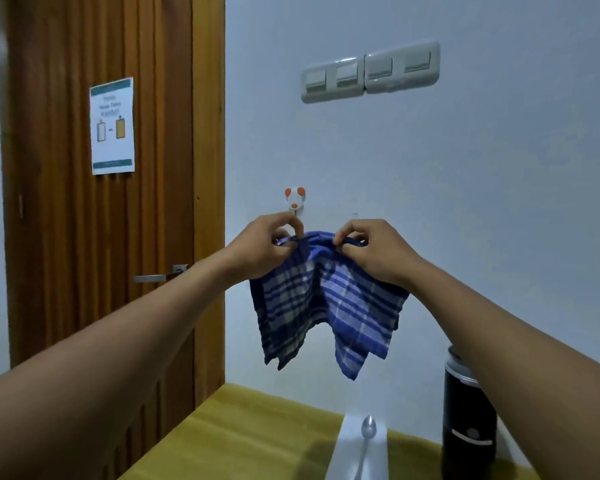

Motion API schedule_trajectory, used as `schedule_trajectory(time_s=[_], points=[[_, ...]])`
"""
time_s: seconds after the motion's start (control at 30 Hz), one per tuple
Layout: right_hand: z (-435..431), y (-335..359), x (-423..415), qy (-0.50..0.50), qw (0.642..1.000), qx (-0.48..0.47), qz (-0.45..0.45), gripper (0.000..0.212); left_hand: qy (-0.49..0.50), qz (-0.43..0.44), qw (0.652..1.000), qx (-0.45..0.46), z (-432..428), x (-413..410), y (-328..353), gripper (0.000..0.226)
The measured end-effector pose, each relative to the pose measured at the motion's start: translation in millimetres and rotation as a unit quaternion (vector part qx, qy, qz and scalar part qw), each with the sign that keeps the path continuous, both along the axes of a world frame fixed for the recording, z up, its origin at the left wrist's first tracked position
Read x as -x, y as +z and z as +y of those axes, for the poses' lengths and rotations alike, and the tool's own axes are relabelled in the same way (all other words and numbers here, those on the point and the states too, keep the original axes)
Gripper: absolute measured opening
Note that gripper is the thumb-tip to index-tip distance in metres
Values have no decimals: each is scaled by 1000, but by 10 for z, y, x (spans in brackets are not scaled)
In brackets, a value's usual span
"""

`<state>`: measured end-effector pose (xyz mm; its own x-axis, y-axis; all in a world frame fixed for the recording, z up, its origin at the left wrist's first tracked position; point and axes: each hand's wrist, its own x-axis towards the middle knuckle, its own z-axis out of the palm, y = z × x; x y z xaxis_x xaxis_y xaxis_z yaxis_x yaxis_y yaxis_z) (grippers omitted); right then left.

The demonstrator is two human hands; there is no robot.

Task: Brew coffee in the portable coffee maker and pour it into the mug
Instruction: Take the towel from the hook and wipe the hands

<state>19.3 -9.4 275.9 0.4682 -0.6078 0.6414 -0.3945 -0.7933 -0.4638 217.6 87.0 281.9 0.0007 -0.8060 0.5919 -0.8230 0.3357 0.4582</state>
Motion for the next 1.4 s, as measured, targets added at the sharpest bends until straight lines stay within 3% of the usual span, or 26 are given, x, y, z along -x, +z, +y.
schedule_trajectory(time_s=[0.17,0.37,0.53,0.77,1.07,1.2,1.27,1.4], points=[[-700,88,-353,-10,999,27,34,15,57,-64,996,-5,-760,-377,54,23],[-1212,392,-860,-30,996,80,33,25,108,-50,991,56,-1414,-805,333,23],[-1373,651,-1183,-68,986,129,82,33,127,-17,989,74,-1705,-1004,464,20],[-1524,657,-1379,-160,955,143,204,30,147,-7,989,29,-2005,-1051,383,24],[-1612,352,-1437,-129,982,60,122,29,107,96,989,-10,-2122,-916,142,13],[-1541,263,-1453,-141,981,43,126,40,109,112,987,-20,-2057,-849,124,25],[-1492,217,-1434,-181,970,79,142,49,132,107,985,-26,-2009,-824,119,24],[-1430,186,-1346,-195,958,88,190,41,77,128,988,-44,-1911,-748,83,31]])
